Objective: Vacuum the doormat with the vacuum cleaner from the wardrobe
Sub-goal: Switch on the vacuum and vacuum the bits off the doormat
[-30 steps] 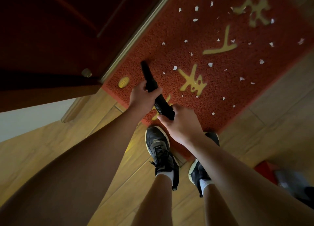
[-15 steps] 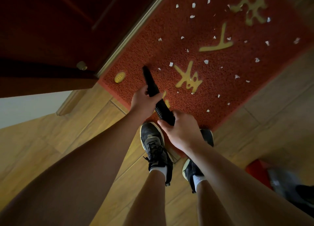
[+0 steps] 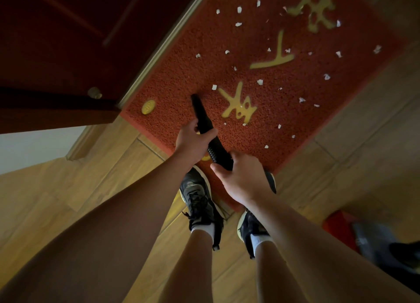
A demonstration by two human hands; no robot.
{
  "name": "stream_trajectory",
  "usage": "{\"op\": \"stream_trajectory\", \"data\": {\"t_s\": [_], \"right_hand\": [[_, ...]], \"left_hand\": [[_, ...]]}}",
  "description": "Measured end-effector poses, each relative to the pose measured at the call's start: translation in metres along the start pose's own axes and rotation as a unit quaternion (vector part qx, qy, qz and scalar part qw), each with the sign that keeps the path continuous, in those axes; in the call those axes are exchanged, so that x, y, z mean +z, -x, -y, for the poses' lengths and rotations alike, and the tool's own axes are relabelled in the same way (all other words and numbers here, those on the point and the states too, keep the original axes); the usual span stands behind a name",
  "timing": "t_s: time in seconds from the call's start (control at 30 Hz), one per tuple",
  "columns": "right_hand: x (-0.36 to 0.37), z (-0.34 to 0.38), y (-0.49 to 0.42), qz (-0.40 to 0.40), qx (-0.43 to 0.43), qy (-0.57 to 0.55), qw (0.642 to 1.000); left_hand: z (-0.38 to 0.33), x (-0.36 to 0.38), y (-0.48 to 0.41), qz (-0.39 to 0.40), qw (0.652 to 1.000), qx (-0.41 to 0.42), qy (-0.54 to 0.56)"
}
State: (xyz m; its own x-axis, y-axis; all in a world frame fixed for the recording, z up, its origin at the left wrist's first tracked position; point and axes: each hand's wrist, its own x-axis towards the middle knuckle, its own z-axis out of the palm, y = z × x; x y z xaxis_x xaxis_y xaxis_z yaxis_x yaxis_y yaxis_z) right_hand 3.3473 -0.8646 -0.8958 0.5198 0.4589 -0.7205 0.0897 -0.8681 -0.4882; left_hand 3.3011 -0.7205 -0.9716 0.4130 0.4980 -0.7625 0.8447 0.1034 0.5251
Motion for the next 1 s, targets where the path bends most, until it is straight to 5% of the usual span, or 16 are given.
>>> {"op": "stream_trajectory", "data": {"t_s": [1.0], "right_hand": [[-0.023, -0.052, 0.000, -0.016, 0.031, -0.057, 0.998]], "left_hand": [[-0.033, 0.054, 0.009, 0.018, 1.000, 0.020, -0.002]]}}
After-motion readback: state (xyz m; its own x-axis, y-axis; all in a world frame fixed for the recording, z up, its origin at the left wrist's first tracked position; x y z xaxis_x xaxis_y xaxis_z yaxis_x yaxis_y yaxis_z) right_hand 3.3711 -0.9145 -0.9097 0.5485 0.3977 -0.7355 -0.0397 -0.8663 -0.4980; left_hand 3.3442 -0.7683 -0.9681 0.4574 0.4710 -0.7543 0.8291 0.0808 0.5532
